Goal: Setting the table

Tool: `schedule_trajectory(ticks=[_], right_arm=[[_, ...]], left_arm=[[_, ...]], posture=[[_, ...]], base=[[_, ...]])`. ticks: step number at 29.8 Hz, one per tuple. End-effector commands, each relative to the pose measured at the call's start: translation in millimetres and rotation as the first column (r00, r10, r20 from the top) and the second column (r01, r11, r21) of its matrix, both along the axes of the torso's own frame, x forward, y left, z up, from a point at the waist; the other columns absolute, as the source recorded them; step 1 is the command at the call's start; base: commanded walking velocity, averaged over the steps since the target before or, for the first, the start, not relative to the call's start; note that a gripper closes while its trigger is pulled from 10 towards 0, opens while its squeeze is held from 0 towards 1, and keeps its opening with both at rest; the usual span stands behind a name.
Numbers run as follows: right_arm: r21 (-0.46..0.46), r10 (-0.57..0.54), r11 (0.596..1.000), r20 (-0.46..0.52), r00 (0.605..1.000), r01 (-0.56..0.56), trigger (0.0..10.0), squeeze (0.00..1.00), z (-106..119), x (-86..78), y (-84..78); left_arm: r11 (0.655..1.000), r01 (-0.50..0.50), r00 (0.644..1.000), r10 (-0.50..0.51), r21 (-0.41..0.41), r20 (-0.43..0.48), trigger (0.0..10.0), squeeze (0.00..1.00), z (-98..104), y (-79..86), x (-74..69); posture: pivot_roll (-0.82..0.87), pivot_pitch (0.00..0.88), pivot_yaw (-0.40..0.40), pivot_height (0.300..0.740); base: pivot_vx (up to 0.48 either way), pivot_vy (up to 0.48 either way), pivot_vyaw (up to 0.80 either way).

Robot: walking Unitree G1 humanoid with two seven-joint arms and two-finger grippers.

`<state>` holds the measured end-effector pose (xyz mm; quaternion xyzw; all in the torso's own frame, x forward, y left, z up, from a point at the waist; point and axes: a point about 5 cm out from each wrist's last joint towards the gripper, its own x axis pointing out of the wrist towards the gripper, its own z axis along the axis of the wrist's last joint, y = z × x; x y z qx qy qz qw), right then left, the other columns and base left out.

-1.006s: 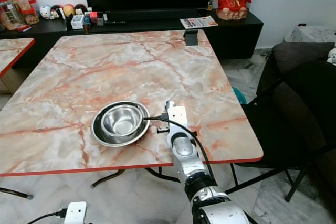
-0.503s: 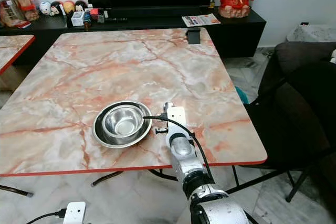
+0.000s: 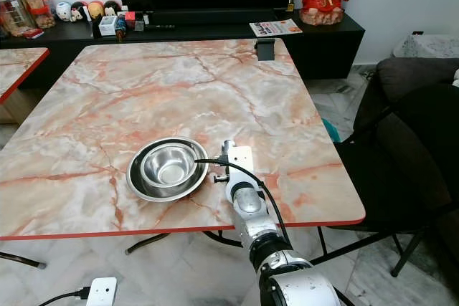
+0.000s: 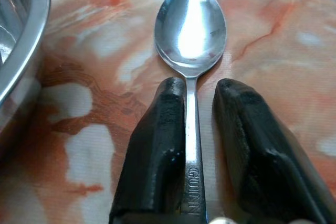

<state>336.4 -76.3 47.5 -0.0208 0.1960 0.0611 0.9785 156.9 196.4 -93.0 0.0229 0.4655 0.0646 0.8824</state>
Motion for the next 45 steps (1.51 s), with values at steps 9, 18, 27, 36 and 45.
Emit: schedule_trajectory(ticks=[9,18,27,36,45], right_arm=[[0.007,0.009,1.000,-0.009,1.000,-0.009,10.0,1.00,-0.7,0.1,0.8],[0.036,-0.014,0.999,0.059,0.998,0.012,10.0,0.00,8.4,4.5,0.3],[0.103,-0.058,0.994,0.204,0.977,0.038,10.0,0.00,27.6,11.6,-4.9],[0.215,-0.076,0.976,0.479,0.875,-0.033,10.0,0.00,66.5,14.8,-2.9],[0.207,-0.080,0.978,0.502,0.861,-0.030,10.0,0.00,66.1,12.5,-6.6]], left_arm=[[1.000,0.008,1.000,-0.007,0.022,-0.025,10.0,0.00,-1.0,3.1,-2.7],[1.000,0.008,1.000,-0.007,0.019,-0.026,10.0,0.00,-1.0,2.5,-2.2],[1.000,0.016,1.000,-0.016,0.014,-0.025,10.0,0.00,-0.9,0.0,-0.9],[1.000,-0.002,1.000,0.002,0.012,0.018,10.0,0.00,1.9,0.4,3.8],[0.999,-0.040,0.998,0.041,-0.005,0.050,10.0,0.00,4.0,1.4,7.2]], posture=[[-0.01,0.000,0.030,0.740],[-0.01,0.000,0.028,0.740],[-0.02,0.000,0.030,0.740],[-0.02,0.000,0.035,0.740],[-0.02,0.000,0.031,0.740]], base=[[0.000,0.000,0.00],[0.000,0.000,0.00],[0.000,0.000,0.00],[0.000,0.000,0.00],[0.000,0.039,0.00]])
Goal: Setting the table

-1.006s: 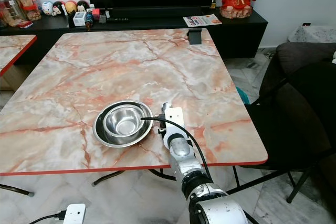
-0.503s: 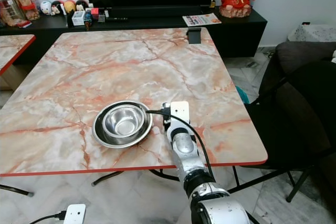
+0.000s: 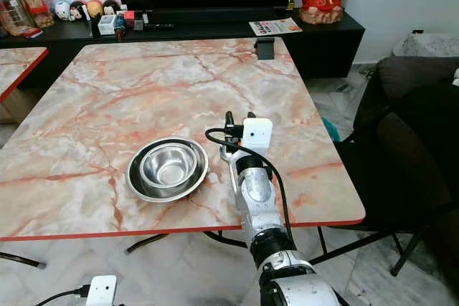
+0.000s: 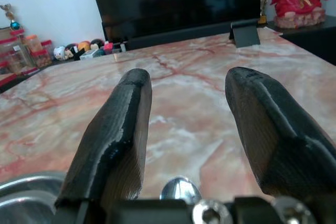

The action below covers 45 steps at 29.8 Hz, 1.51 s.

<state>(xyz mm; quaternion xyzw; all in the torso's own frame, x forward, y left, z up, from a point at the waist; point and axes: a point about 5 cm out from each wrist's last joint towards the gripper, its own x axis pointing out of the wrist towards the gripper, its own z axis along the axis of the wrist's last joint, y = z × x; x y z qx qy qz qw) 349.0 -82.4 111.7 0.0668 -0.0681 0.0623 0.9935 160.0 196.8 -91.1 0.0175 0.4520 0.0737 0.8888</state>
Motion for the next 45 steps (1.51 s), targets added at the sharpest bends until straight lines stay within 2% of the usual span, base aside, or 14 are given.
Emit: schedule_trajectory(ticks=[1,34,45], right_arm=[[0.005,-0.003,1.000,0.016,1.000,0.003,10.0,0.00,1.9,-0.3,-0.8],[0.001,0.037,0.999,0.016,0.999,-0.037,10.0,0.00,0.5,-1.6,6.0],[-0.003,0.059,0.998,0.004,0.998,-0.059,10.0,0.00,-4.1,-4.4,9.9]], left_arm=[[1.000,-0.021,1.000,0.022,-0.005,0.018,10.0,0.00,2.0,1.0,4.1],[0.999,-0.039,0.999,0.039,0.023,0.030,10.0,0.00,4.1,8.8,5.4],[0.998,-0.048,0.999,0.047,0.037,0.023,10.0,0.00,2.4,13.2,-1.1]], posture=[[-0.02,0.000,0.031,0.740],[0.00,0.000,0.027,0.740],[0.01,0.000,0.026,0.740]], base=[[0.000,0.349,0.00],[0.000,0.480,0.00],[0.000,0.480,0.00]])
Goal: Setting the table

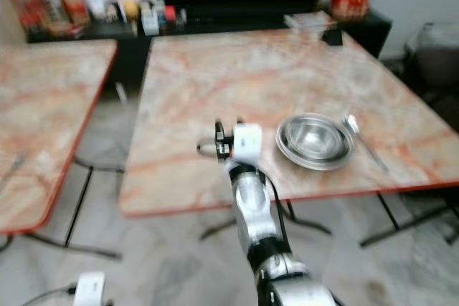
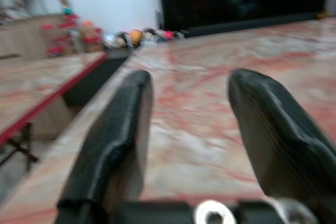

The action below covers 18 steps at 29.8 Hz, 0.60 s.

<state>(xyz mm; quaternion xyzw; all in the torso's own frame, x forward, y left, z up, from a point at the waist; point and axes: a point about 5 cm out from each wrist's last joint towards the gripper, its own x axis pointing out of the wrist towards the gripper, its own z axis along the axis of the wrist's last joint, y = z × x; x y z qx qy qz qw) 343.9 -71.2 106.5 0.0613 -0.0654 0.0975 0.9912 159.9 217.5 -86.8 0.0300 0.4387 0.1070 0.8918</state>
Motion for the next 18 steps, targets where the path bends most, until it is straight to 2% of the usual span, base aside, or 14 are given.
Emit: schedule_trajectory(ticks=[1,18], right_arm=[[0.012,-0.010,1.000,0.002,1.000,0.010,10.0,0.00,0.7,0.4,-1.4],[0.006,0.006,1.000,-0.019,1.000,-0.006,10.0,0.00,-5.6,-3.2,1.3]], left_arm=[[1.000,-0.001,1.000,0.000,-0.016,-0.004,10.0,0.00,-2.0,-7.3,-1.4],[1.000,0.012,1.000,-0.012,-0.002,-0.016,10.0,0.00,-3.5,-4.8,-6.9]], posture=[[0.01,0.000,0.026,0.740],[0.02,0.000,0.023,0.740]], base=[[0.000,0.480,0.00],[0.000,0.480,0.00]])
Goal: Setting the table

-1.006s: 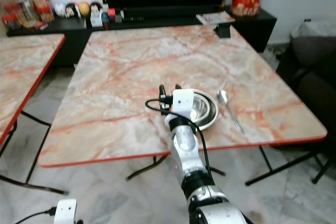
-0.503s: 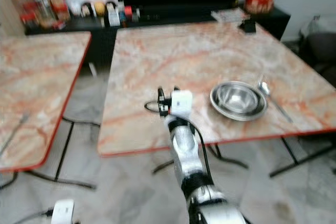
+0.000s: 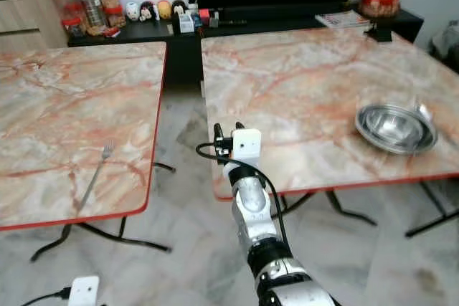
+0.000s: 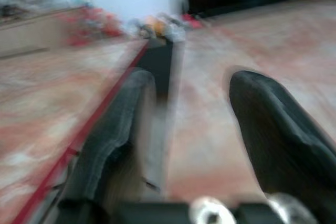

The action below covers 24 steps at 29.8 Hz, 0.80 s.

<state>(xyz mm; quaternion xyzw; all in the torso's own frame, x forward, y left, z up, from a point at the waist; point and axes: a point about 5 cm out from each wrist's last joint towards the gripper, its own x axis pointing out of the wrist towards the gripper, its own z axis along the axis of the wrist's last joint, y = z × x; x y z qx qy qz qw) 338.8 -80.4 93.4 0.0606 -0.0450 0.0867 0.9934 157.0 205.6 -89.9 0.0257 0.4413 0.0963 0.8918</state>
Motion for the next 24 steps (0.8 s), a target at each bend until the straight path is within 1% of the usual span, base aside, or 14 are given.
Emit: schedule_trajectory(ticks=[1,18,21,24], right_arm=[[0.010,0.026,1.000,0.022,0.999,-0.027,10.0,0.00,7.3,1.8,10.6],[0.000,0.044,0.999,0.005,0.999,-0.044,10.0,0.00,2.4,-0.8,13.0],[0.000,0.046,0.999,0.004,0.999,-0.046,10.0,0.00,3.2,-0.2,13.3],[0.001,0.044,0.999,0.001,0.999,-0.044,10.0,0.00,3.5,0.8,12.4]], left_arm=[[1.000,-0.003,1.000,0.003,0.016,-0.012,10.0,0.00,-0.5,7.1,-4.1],[1.000,0.018,1.000,-0.018,0.019,-0.018,10.0,0.00,-1.0,6.7,-5.4],[0.999,0.028,1.000,-0.028,0.025,-0.015,10.0,0.00,-0.3,7.4,-4.0],[1.000,0.013,1.000,-0.013,0.019,-0.005,10.0,0.00,0.4,7.4,-2.5]], posture=[[0.02,0.000,0.023,0.740],[0.03,0.000,0.024,0.740],[0.03,0.000,0.024,0.740],[0.03,0.000,0.023,0.740]], base=[[0.000,0.480,0.00],[0.000,0.465,0.00],[0.000,0.000,0.00],[0.000,0.000,0.00]])
